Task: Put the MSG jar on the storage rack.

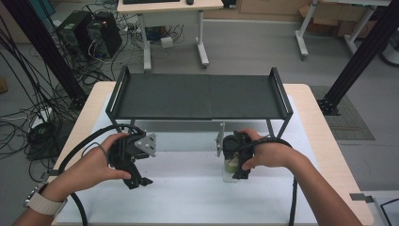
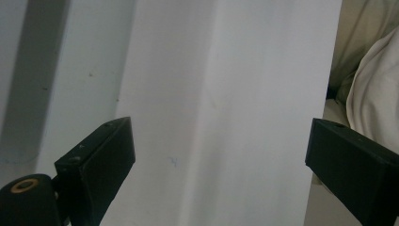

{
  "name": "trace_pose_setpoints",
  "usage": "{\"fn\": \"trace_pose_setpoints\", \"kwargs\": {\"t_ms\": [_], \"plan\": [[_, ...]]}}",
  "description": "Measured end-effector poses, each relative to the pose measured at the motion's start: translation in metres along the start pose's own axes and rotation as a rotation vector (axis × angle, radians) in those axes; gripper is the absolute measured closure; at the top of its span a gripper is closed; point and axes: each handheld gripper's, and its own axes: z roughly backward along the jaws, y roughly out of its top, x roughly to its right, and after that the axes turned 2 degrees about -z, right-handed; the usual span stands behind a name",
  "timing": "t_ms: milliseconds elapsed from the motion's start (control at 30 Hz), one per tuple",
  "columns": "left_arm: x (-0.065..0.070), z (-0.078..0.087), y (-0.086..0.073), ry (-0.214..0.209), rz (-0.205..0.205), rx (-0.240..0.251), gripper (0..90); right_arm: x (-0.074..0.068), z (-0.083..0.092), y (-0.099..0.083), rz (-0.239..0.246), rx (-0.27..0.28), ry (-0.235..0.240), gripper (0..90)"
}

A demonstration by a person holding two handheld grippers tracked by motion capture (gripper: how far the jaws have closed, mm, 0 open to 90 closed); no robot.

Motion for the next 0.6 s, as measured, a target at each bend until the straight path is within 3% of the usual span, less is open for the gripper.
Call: {"fn": "trace_pose_setpoints", "kwargs": {"t_ms": [433, 600], "plan": [[-0.0013, -0.0006, -0.0008, -0.005, -0.001, 0.006, 9.1, 0.0013, -0.0028, 0.0012, 0.019, -0.013, 0.005, 18.7], [-0.0017, -0.0016, 0.0003, -0.01, -0.003, 0.004, 9.1, -0.0012, 0.0038, 0.0007, 0.019, -0.004, -0.006, 28.3]]}}
